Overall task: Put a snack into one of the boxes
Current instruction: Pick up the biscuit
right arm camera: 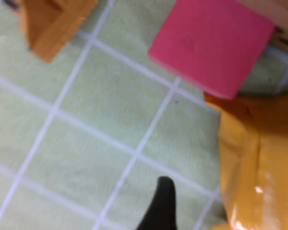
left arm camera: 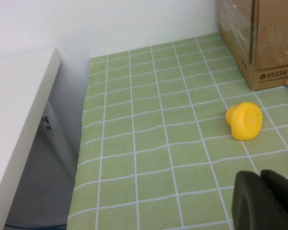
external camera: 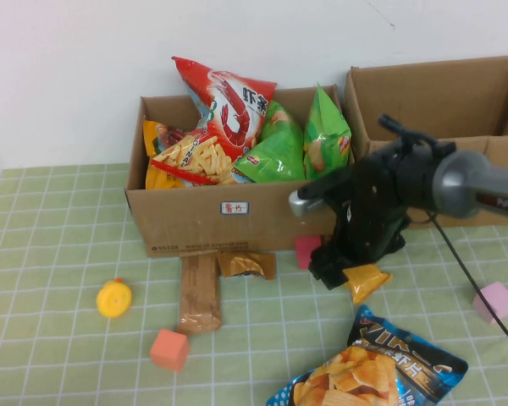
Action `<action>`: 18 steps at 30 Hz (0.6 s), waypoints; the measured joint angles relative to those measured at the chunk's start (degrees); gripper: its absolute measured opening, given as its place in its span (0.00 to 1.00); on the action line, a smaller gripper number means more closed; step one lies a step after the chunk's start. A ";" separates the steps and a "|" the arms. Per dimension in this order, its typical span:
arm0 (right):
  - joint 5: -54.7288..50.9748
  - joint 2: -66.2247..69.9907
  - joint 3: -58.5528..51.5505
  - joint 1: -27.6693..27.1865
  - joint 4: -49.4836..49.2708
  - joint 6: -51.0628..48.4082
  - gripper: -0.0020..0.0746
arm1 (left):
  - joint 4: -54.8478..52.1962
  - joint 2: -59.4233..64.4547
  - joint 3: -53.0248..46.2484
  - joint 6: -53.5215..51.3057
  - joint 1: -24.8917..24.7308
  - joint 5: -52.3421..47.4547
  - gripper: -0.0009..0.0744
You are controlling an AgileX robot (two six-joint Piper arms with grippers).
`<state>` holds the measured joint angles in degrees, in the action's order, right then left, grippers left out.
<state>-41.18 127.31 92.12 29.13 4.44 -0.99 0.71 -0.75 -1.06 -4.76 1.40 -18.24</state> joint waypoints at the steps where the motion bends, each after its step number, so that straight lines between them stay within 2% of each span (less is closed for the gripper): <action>1: 0.45 0.73 0.00 -0.13 0.00 0.57 0.86 | 0.00 0.00 0.00 0.00 0.00 0.00 0.01; 9: 0.92 3.22 0.00 -1.27 1.89 1.81 0.82 | 0.00 0.00 0.00 0.00 0.00 0.00 0.01; 12: 0.60 3.74 0.00 -1.31 1.89 2.45 0.73 | 0.00 0.00 0.00 0.00 0.00 0.00 0.01; 16: -0.90 3.89 0.26 -1.31 1.89 2.65 0.50 | 0.00 0.00 0.00 0.10 0.00 0.00 0.01; 18: -2.48 3.45 0.37 -1.31 1.92 2.65 0.46 | 0.00 0.00 0.00 0.10 0.00 0.00 0.01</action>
<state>-43.65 130.76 92.49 27.82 6.37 1.66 0.71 -0.75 -1.06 -4.66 1.40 -18.24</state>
